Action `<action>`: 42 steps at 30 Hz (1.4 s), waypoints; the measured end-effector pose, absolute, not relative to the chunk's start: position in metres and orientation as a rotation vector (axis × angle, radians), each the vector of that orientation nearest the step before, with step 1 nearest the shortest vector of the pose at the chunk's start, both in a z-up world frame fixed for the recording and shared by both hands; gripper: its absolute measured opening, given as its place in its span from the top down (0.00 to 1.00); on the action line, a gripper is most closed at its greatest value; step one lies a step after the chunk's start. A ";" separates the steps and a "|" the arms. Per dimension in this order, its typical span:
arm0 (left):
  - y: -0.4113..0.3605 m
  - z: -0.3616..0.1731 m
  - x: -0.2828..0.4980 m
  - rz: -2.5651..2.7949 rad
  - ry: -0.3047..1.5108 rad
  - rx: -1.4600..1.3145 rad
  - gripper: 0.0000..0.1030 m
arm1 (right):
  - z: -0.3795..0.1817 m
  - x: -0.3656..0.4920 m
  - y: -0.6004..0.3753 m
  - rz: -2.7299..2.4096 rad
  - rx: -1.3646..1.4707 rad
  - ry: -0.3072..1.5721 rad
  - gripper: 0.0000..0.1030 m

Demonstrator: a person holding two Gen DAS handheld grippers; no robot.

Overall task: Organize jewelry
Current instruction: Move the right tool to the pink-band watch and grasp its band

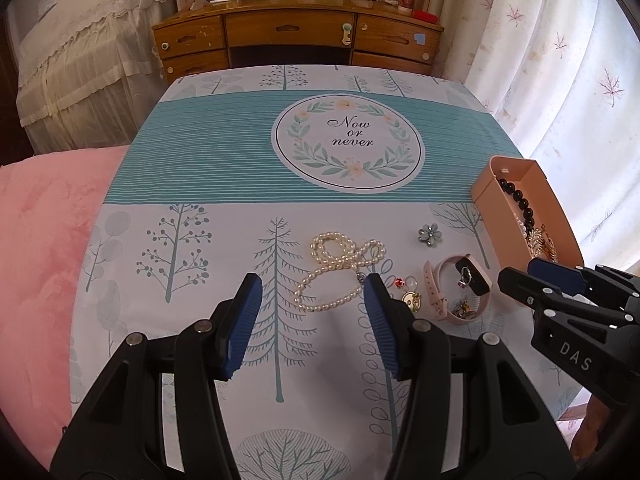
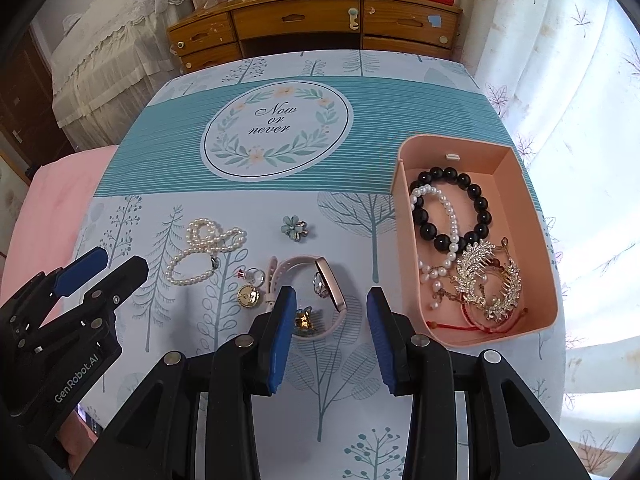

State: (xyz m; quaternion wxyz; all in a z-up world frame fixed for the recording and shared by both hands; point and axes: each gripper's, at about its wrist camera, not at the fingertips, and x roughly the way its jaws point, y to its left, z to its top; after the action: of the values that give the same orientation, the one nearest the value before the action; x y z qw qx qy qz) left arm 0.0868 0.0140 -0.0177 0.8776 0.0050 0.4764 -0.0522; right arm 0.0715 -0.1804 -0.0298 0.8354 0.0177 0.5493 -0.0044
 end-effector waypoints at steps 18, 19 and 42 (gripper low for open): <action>0.041 -0.046 0.114 -0.075 1.065 -0.010 0.52 | -0.051 0.087 -0.186 0.015 0.076 1.196 0.64; 0.043 -0.048 0.116 -0.077 1.074 -0.021 0.52 | -0.052 0.088 -0.188 0.017 0.084 1.200 0.64; 0.040 -0.067 0.131 -0.102 1.132 -0.036 0.52 | -0.096 0.118 -0.169 0.108 -0.042 1.236 0.81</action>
State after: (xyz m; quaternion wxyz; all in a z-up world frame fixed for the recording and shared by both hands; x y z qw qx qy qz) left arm 0.1315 0.0401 -0.0667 0.8426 -0.0171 0.5361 -0.0484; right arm 0.1184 -0.1690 -0.0963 0.8133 -0.0199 0.5792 0.0506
